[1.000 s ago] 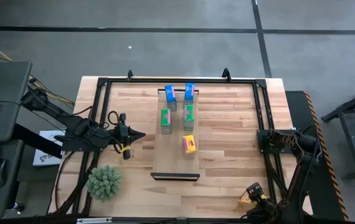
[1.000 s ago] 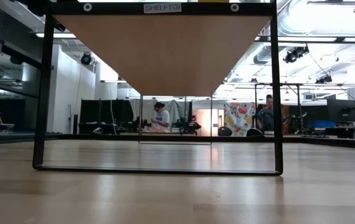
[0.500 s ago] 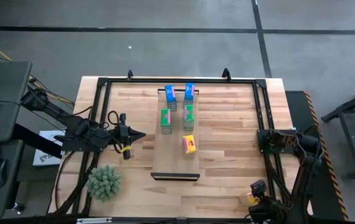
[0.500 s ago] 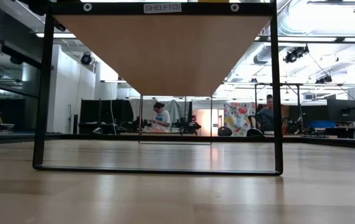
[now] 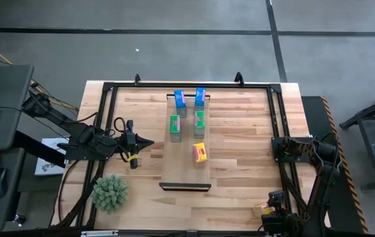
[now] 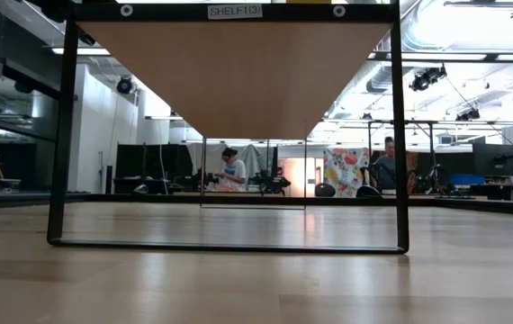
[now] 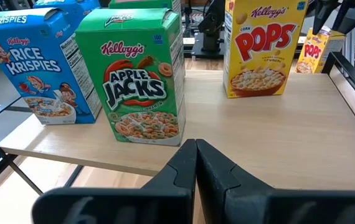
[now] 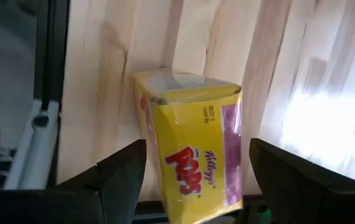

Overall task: Stack cereal on shelf
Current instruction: Put the yellow cereal box on the shelf aligned with the other yellow cereal box

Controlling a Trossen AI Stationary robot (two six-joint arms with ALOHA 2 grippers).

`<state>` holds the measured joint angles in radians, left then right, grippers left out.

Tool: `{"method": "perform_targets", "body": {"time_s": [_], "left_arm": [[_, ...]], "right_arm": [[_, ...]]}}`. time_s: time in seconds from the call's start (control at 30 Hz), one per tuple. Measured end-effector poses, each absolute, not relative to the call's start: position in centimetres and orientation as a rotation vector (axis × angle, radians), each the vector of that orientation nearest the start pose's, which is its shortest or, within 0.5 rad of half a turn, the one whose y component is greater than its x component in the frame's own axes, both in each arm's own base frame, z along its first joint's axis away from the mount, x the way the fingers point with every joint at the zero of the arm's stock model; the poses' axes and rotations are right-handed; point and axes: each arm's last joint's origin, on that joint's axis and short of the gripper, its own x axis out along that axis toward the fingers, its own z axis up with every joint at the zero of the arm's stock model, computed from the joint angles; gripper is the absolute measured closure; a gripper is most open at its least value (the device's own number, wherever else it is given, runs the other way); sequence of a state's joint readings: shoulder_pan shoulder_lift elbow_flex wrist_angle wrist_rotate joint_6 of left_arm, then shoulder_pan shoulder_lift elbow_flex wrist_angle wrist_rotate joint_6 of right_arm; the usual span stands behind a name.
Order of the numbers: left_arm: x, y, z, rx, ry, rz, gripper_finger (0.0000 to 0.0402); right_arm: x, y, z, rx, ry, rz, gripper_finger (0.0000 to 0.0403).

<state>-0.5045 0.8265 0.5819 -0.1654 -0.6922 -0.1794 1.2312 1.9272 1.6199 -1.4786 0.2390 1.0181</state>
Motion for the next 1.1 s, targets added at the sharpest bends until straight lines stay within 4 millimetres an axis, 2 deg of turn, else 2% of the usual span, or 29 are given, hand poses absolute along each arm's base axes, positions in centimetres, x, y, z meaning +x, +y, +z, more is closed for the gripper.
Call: {"method": "perform_targets", "body": {"time_s": [0.2, 0.67, 0.97, 1.1], "left_arm": [[16.3, -6.88, 26.06, 0.055, 0.322, 0.215, 0.0401], [16.29, -6.88, 26.05, 0.066, 0.323, 0.213, 0.0402], [16.29, -6.88, 26.05, 0.071, 0.324, 0.212, 0.0402], [16.29, -6.88, 26.05, 0.071, 0.324, 0.212, 0.0401]], "right_arm": [[12.05, 32.1, 24.04, -0.31, 1.424, -0.138, 0.0126], [12.13, 32.11, 24.04, -0.459, 1.423, -0.014, 0.0126], [12.48, 32.32, 24.03, -0.316, 1.345, -0.12, 0.0126], [12.79, 32.38, 23.95, -0.237, 1.383, -0.142, 0.0126]]}}
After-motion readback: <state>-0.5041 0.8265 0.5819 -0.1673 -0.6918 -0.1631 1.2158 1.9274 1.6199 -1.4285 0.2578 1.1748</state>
